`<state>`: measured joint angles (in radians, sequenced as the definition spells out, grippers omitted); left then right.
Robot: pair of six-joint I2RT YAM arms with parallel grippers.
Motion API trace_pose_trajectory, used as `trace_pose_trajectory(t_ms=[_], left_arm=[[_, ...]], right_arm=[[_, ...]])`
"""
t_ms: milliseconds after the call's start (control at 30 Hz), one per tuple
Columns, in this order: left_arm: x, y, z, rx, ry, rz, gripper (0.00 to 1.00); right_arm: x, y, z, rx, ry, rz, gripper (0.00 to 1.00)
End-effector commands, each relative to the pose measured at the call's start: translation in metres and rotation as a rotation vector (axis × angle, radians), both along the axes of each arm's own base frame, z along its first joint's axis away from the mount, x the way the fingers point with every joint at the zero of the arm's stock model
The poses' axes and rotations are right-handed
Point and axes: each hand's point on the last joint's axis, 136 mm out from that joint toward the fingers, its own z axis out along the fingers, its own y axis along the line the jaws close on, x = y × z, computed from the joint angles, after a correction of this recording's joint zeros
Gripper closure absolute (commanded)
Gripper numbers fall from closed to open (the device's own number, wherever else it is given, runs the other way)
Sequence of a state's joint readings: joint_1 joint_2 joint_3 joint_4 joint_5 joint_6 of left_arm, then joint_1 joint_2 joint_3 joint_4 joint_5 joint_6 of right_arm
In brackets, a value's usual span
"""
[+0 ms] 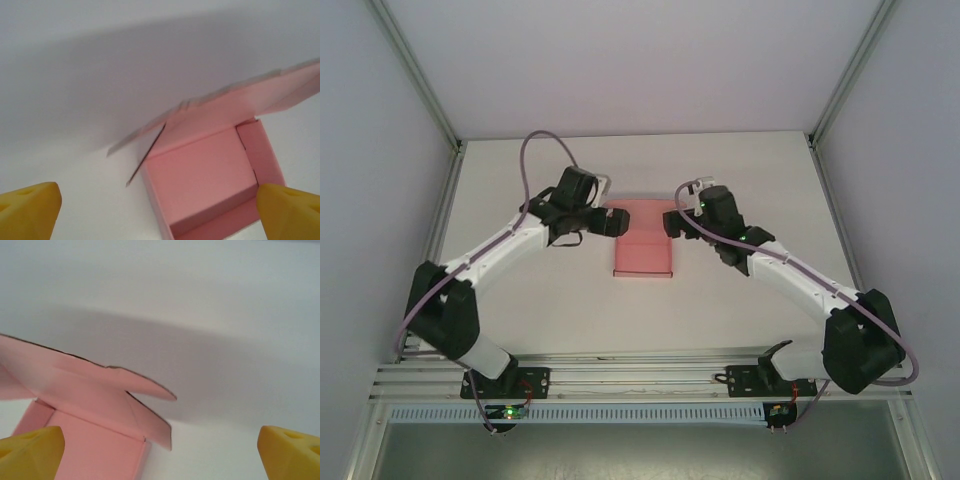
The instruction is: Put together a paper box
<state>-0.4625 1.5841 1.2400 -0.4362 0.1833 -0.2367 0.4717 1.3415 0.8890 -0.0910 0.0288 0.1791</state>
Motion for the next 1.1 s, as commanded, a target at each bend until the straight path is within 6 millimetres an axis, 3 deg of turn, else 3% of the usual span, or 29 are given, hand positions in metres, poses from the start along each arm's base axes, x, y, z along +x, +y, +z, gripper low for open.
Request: trace_pose_trajectory(t_ms=[0, 200, 367, 533, 733, 900, 1000, 1067], left_arm=[[0.0, -0.008, -0.002, 0.051, 0.015, -0.141, 0.06], [0.005, -0.007, -0.019, 0.082, 0.059, -0.192, 0.13], [0.004, -0.007, -0.03, 0.092, 0.082, -0.215, 0.19], [0.011, -0.005, -0.041, 0.131, 0.086, -0.229, 0.33], [0.016, -0.005, -0.04, 0.127, 0.09, -0.243, 0.49], [0.015, -0.005, -0.04, 0.131, 0.097, -0.252, 0.57], [0.017, -0.005, -0.039, 0.136, 0.098, -0.248, 0.59], [0.017, -0.005, -0.04, 0.136, 0.102, -0.245, 0.66]], right_arm=[[-0.001, 0.035, 0.015, -0.018, -0.086, 0.391, 0.02], [0.018, 0.034, -0.006, -0.08, 0.035, 0.498, 0.08], [0.018, 0.035, -0.02, -0.097, 0.096, 0.518, 0.26], [0.021, 0.023, -0.034, -0.148, 0.123, 0.474, 0.27], [0.025, 0.021, -0.041, -0.166, 0.155, 0.463, 0.36], [0.026, 0.018, -0.04, -0.171, 0.174, 0.434, 0.56], [0.024, 0.016, -0.04, -0.179, 0.19, 0.428, 0.58], [0.024, 0.015, -0.038, -0.181, 0.192, 0.421, 0.62]])
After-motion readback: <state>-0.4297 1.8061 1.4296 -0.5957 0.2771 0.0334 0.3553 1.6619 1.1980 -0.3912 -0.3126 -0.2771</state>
